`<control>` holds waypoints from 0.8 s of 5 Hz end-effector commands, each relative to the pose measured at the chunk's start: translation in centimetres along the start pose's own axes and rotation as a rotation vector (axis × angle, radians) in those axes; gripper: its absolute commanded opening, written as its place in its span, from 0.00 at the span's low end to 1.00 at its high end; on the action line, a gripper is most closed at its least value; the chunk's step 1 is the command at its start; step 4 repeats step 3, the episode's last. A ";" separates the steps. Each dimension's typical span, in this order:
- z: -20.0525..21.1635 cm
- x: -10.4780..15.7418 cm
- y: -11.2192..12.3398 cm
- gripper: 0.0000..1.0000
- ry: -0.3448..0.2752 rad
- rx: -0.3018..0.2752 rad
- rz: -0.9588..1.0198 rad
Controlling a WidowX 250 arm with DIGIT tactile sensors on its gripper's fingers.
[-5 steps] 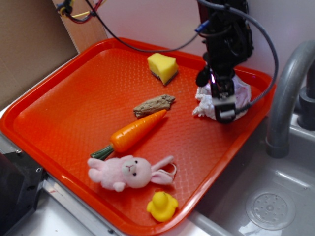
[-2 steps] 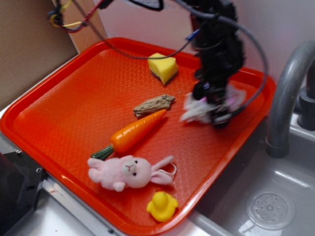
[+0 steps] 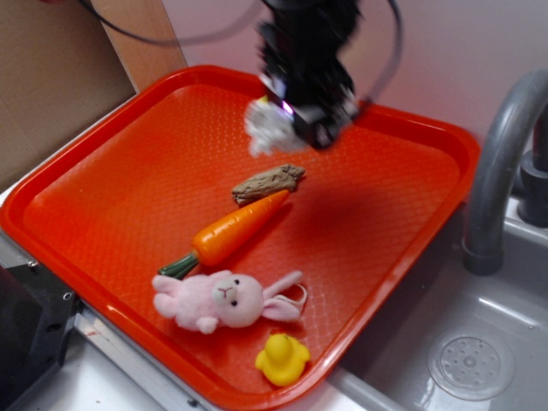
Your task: Grab the white paper.
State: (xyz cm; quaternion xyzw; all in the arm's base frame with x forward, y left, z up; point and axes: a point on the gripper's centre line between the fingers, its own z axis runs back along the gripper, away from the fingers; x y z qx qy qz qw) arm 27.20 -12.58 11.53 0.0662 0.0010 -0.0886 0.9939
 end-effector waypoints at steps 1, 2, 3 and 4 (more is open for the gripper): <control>8.4 -4.1 2.2 0.00 -0.107 -0.018 0.310; 11.0 -6.0 3.8 0.00 -0.147 -0.001 0.318; 11.1 -6.6 5.0 0.00 -0.129 0.016 0.259; 11.1 -6.6 5.0 0.00 -0.129 0.016 0.259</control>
